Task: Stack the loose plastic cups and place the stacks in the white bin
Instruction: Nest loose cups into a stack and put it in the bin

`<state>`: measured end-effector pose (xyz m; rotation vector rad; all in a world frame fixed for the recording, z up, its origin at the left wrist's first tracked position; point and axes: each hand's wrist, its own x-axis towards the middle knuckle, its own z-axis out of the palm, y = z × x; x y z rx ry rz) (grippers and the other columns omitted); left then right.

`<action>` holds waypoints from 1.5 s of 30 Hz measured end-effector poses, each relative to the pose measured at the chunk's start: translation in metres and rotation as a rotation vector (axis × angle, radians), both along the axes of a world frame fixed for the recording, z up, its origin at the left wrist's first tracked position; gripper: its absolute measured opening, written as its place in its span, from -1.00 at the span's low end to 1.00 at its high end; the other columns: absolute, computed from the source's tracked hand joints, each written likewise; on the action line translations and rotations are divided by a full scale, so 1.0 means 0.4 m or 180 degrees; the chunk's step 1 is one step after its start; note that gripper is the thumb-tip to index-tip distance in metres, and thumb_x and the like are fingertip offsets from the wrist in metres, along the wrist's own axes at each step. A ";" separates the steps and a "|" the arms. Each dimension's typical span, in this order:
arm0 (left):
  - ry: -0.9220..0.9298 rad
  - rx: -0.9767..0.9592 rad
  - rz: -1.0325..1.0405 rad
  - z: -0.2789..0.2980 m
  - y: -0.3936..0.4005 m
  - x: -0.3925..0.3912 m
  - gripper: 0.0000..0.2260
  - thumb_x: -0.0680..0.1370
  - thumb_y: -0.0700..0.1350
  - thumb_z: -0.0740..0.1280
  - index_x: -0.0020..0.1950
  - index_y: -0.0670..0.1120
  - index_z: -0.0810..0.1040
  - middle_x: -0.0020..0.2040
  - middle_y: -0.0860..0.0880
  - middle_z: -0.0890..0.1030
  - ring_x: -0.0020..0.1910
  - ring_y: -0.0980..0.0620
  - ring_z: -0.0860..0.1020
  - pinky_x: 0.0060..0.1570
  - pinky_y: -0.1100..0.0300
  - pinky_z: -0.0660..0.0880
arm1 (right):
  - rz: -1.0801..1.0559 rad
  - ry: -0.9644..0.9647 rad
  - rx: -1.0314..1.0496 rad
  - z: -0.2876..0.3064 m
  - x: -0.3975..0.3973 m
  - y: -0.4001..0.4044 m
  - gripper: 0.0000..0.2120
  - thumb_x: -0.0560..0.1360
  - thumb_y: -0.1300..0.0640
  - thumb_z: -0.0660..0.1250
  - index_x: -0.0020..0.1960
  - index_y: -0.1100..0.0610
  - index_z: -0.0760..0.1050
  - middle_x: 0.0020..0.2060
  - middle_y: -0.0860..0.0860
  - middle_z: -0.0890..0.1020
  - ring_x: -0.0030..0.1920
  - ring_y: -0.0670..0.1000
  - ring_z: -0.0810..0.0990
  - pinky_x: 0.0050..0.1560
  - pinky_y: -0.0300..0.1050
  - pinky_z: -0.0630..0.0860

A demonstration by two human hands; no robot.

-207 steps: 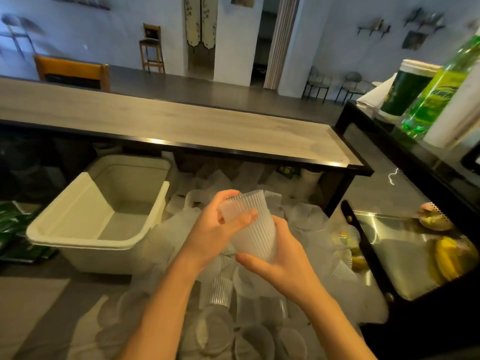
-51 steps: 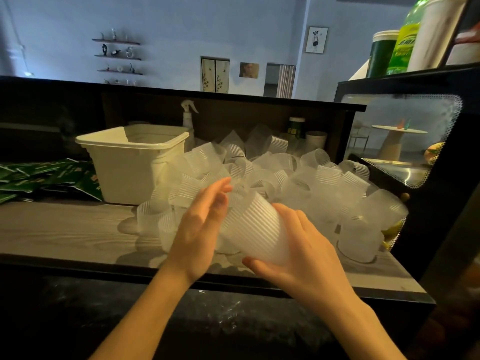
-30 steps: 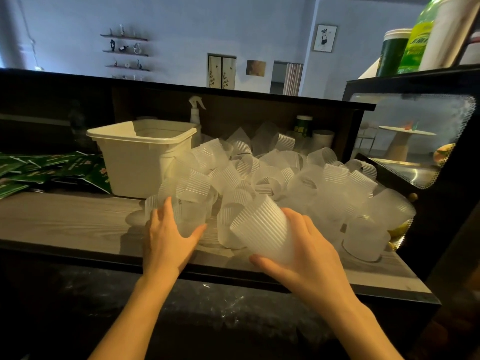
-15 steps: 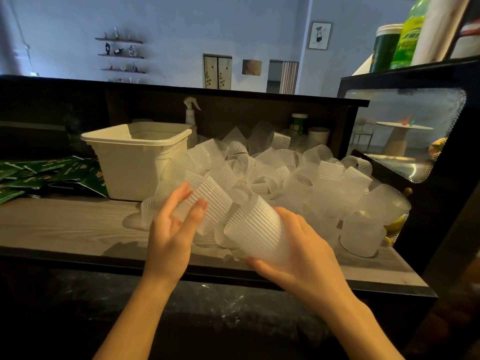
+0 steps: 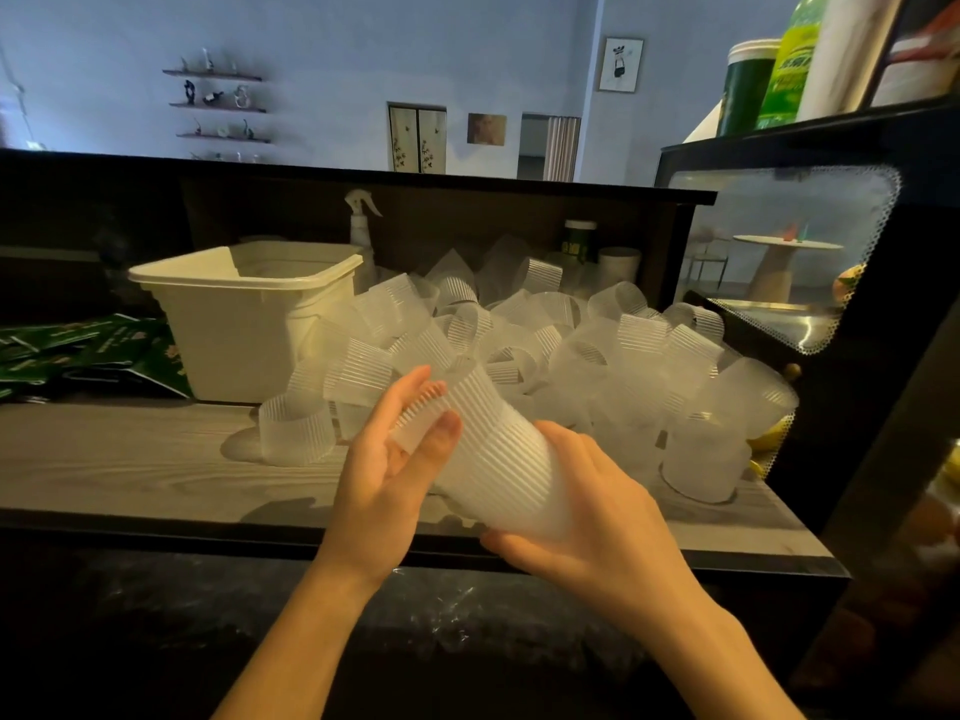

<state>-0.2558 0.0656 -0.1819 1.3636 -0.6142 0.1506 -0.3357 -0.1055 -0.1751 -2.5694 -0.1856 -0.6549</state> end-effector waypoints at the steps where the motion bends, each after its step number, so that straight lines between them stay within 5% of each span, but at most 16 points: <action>1: -0.0014 0.0057 -0.0034 -0.001 -0.006 -0.003 -0.37 0.40 0.27 0.37 0.44 0.14 0.37 0.29 0.24 0.53 0.24 0.30 0.50 0.00 0.46 0.47 | 0.0026 -0.0005 0.0092 0.000 0.000 0.000 -0.21 0.25 -0.38 0.37 0.38 -0.19 0.17 0.13 -0.26 0.41 0.07 -0.17 0.46 0.01 -0.12 0.51; 5: -0.0107 0.0603 -0.0197 -0.018 -0.022 -0.022 -0.24 0.30 0.59 0.12 0.46 0.35 0.24 0.39 0.39 0.35 0.35 0.41 0.32 0.13 0.43 0.36 | 0.0032 -0.0107 0.0270 0.003 0.001 -0.008 -0.24 0.24 -0.42 0.32 0.35 -0.22 0.17 0.15 -0.29 0.41 0.09 -0.21 0.45 0.01 -0.21 0.50; 8: -0.0186 0.0751 -0.0109 -0.030 -0.023 -0.023 -0.20 0.32 0.61 0.00 0.51 0.32 0.18 0.41 0.41 0.33 0.37 0.40 0.30 0.18 0.35 0.28 | -0.0068 -0.0123 0.0239 -0.002 -0.002 -0.024 -0.24 0.24 -0.41 0.32 0.35 -0.22 0.18 0.15 -0.28 0.42 0.07 -0.20 0.46 -0.01 -0.18 0.50; 14: -0.0536 0.1189 0.1495 -0.058 -0.010 0.046 -0.38 0.46 0.37 0.24 0.45 0.13 0.29 0.31 0.19 0.43 0.25 0.21 0.44 0.24 0.11 0.46 | -0.0318 -0.0227 0.0411 -0.008 -0.014 -0.056 -0.28 0.22 -0.45 0.29 0.30 -0.23 0.20 0.09 -0.25 0.44 0.02 -0.17 0.48 -0.07 -0.11 0.53; 19: -0.0101 0.2384 0.1469 -0.072 -0.010 0.087 -0.08 0.37 0.43 0.30 0.58 0.06 0.03 0.49 0.01 0.23 0.45 -0.05 0.27 0.34 -0.10 0.35 | -0.0368 -0.0213 0.0469 -0.006 -0.016 -0.060 -0.25 0.21 -0.47 0.26 0.31 -0.21 0.22 0.09 -0.25 0.44 0.03 -0.18 0.47 -0.05 -0.07 0.54; 27: 0.0091 0.2731 0.1528 -0.072 -0.037 0.127 -0.05 0.42 0.27 0.42 0.60 0.07 -0.10 0.55 -0.06 0.19 0.48 -0.14 0.26 0.32 -0.13 0.35 | -0.0396 -0.0155 0.0473 -0.006 -0.013 -0.070 -0.27 0.22 -0.47 0.28 0.30 -0.24 0.20 0.07 -0.30 0.41 0.03 -0.21 0.46 -0.04 -0.10 0.53; 36: -0.0033 0.1718 0.1584 -0.061 -0.002 0.097 -0.18 0.35 0.32 0.36 0.52 0.01 0.25 0.23 0.05 0.40 0.22 0.04 0.43 0.17 0.08 0.46 | -0.0148 -0.0007 0.0846 0.012 0.017 -0.073 -0.37 0.21 -0.43 0.38 0.17 -0.45 0.13 0.07 -0.39 0.40 0.09 -0.32 0.43 -0.08 -0.24 0.51; 40: 0.0104 0.1061 0.1593 -0.004 0.020 0.105 -0.26 0.36 0.37 0.41 0.42 0.00 0.43 0.21 0.10 0.48 0.13 0.12 0.52 0.03 0.28 0.45 | -0.0118 0.0107 0.0711 0.027 0.036 -0.083 -0.33 0.21 -0.44 0.37 0.21 -0.39 0.14 0.07 -0.37 0.41 0.09 -0.33 0.41 -0.10 -0.26 0.47; 45: 0.0331 0.0067 0.0593 0.065 0.012 0.119 -0.28 0.34 0.30 0.42 0.43 0.02 0.44 0.27 0.07 0.60 0.28 0.11 0.53 0.34 0.01 0.40 | -0.0126 0.0300 0.0541 0.051 0.060 -0.084 -0.35 0.15 -0.50 0.27 0.16 -0.41 0.12 0.06 -0.35 0.43 0.07 -0.29 0.44 -0.04 -0.19 0.51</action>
